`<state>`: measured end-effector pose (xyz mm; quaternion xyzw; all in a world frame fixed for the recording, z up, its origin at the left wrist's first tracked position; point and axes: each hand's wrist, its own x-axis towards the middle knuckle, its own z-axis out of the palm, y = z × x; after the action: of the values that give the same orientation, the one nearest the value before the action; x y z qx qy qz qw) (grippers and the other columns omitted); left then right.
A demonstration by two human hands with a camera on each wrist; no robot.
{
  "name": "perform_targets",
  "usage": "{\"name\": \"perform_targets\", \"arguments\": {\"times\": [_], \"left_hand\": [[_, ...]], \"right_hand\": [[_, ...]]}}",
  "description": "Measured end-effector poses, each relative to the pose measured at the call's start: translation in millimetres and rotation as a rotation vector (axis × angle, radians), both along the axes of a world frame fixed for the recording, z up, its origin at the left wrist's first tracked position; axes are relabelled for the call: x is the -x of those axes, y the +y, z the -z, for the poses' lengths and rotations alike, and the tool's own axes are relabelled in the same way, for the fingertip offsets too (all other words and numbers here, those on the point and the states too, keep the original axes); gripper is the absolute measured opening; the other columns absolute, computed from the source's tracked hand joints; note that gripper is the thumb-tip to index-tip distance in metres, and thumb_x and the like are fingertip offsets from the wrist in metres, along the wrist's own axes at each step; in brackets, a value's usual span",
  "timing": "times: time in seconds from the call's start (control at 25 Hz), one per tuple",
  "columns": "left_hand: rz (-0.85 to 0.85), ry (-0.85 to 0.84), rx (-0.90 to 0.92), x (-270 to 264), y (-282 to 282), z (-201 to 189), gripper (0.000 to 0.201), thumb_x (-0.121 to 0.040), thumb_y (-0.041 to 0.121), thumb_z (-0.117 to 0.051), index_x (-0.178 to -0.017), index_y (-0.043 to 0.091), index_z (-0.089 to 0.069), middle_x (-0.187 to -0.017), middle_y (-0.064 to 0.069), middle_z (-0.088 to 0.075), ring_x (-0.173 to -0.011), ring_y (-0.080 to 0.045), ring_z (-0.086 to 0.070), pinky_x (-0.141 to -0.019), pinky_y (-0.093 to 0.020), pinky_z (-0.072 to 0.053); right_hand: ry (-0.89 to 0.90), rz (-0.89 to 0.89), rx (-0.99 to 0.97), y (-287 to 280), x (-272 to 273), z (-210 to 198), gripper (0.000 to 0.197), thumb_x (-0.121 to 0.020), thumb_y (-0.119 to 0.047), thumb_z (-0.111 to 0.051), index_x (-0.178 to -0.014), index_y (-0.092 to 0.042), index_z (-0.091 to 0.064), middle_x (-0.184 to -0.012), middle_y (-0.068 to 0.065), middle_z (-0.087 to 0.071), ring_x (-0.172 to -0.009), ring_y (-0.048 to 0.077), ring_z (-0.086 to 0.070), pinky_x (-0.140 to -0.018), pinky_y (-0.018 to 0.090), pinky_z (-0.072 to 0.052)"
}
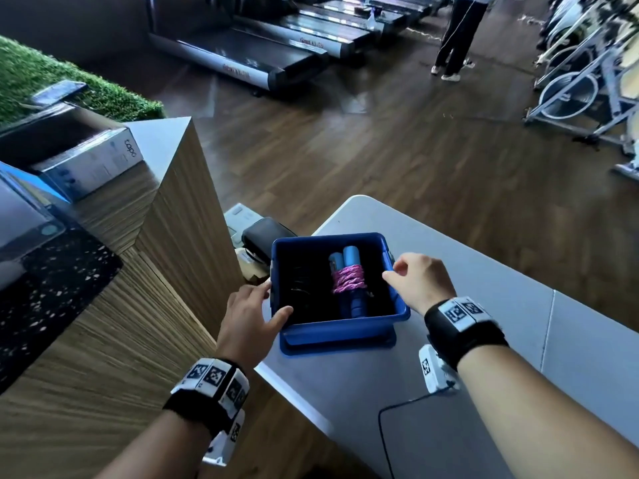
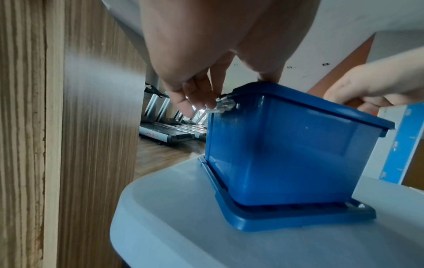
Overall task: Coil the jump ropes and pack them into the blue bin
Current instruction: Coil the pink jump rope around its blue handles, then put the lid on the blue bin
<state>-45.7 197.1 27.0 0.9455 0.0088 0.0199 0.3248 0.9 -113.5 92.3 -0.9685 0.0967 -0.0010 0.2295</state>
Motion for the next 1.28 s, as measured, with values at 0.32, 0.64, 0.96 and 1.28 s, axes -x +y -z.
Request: {"name": "perform_targets", "arguments": {"times": [0.32, 0.64, 0.96, 1.28], "left_hand": [[-0.128, 0.105, 0.308, 3, -3, 2, 0.027, -0.094, 0.032, -0.069, -0.119, 0.021, -0.067, -0.088, 0.008, -0.074, -0.076, -0.009, -0.072, -0.072, -0.039, -0.062], [-0.121, 0.063, 0.254, -2, -27, -1, 0.027, -0.094, 0.027, -0.069, -0.119, 0.016, -0.07, -0.095, 0.003, -0.076, -0.084, -0.017, -0.073, -0.083, -0.04, -0.059], [0.118, -0.06, 0.217, 28, -149, -13, 0.026, -0.091, 0.018, -0.073, -0.117, 0.014, -0.076, -0.097, -0.004, -0.078, -0.094, -0.022, -0.071, -0.083, -0.023, -0.045], [0.37, -0.071, 0.338, 107, -275, 6, 0.029, -0.091, 0.013, -0.073, -0.119, 0.014, -0.074, -0.093, 0.006, -0.074, -0.081, -0.009, -0.069, -0.083, -0.029, -0.057]], "right_hand": [[0.076, 0.16, -0.179, -14, 31, 26, 0.02, -0.079, -0.029, -0.078, -0.077, -0.009, -0.074, -0.078, 0.007, -0.074, -0.081, 0.028, -0.066, -0.075, 0.03, -0.051], [-0.1, 0.182, -0.234, -29, 62, 35, 0.012, -0.081, -0.017, -0.072, -0.073, -0.01, -0.065, -0.065, 0.003, -0.065, -0.071, 0.031, -0.059, -0.064, 0.029, -0.042], [-0.349, 0.444, -0.217, -128, 180, 39, 0.004, -0.082, -0.013, -0.074, -0.086, -0.012, -0.076, -0.068, 0.0, -0.071, -0.068, 0.028, -0.062, -0.065, 0.023, -0.038], [-0.459, 0.668, -0.182, -224, 318, 52, 0.016, -0.082, -0.011, -0.079, -0.098, -0.01, -0.078, -0.079, 0.004, -0.077, -0.073, 0.023, -0.069, -0.074, 0.02, -0.042]]}}
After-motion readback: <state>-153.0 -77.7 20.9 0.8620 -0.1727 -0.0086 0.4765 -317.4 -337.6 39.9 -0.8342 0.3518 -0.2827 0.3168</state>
